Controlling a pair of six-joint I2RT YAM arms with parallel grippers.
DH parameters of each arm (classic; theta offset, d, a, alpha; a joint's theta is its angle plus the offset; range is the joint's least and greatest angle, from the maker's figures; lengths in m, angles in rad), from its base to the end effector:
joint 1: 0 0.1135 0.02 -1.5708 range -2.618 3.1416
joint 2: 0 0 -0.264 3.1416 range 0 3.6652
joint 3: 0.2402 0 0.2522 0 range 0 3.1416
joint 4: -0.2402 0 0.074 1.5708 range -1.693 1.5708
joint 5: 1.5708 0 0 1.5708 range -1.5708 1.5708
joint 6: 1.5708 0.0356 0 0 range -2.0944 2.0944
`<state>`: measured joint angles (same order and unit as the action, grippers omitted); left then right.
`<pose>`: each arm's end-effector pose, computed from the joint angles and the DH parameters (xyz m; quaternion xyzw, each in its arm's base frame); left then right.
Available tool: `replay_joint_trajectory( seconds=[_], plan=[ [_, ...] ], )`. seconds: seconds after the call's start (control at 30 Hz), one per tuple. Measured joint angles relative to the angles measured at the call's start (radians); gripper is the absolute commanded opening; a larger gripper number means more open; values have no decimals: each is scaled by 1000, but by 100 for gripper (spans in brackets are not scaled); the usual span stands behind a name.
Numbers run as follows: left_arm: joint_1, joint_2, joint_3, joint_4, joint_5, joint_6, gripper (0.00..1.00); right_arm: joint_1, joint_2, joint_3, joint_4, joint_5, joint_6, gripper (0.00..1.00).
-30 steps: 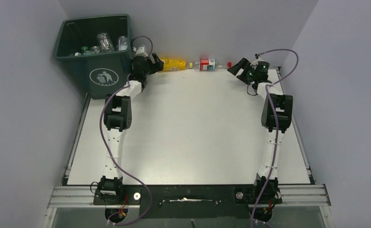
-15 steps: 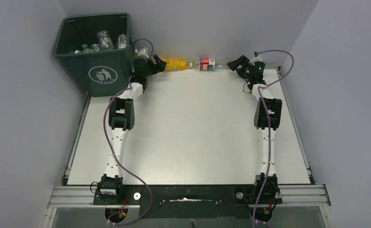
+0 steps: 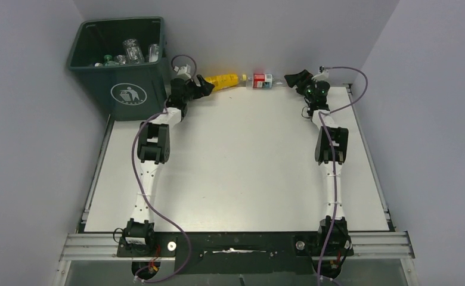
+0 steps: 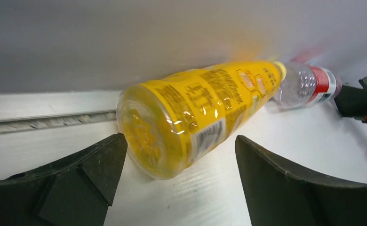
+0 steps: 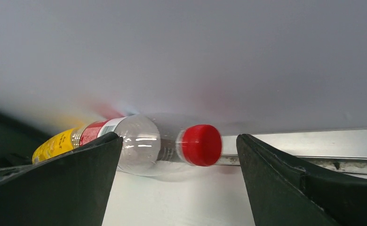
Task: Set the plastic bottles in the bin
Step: Adjust the plastic bottle at the center of the board.
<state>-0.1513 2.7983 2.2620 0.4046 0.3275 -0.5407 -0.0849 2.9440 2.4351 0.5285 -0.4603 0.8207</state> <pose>0.6078 -0.1043 0.1146 -0.0382 0.7488 -0.3359 0.5701 0.6270 -0.0375 0.1004 0.1518 0.6842 0.3991 0.5912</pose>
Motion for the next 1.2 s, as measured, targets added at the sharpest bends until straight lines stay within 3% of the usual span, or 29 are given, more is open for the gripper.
replay_joint_trajectory(
  seconds=[0.23,0.33,0.7,0.93,1.2],
  plan=[
    [-58,-32,-83,13,43,20,86,18,11,0,42,-5,-3,99],
    [-103,-97,-188,29,58,25,86,27,8,-18,65,-21,-8,98],
    [-224,-269,-414,80,113,28,86,90,-184,-380,139,-106,-118,68],
    [-253,-344,-524,94,120,31,86,133,-374,-713,168,-146,-174,55],
    [-266,-465,-704,117,122,48,86,171,-489,-912,172,-169,-219,46]
  ],
)
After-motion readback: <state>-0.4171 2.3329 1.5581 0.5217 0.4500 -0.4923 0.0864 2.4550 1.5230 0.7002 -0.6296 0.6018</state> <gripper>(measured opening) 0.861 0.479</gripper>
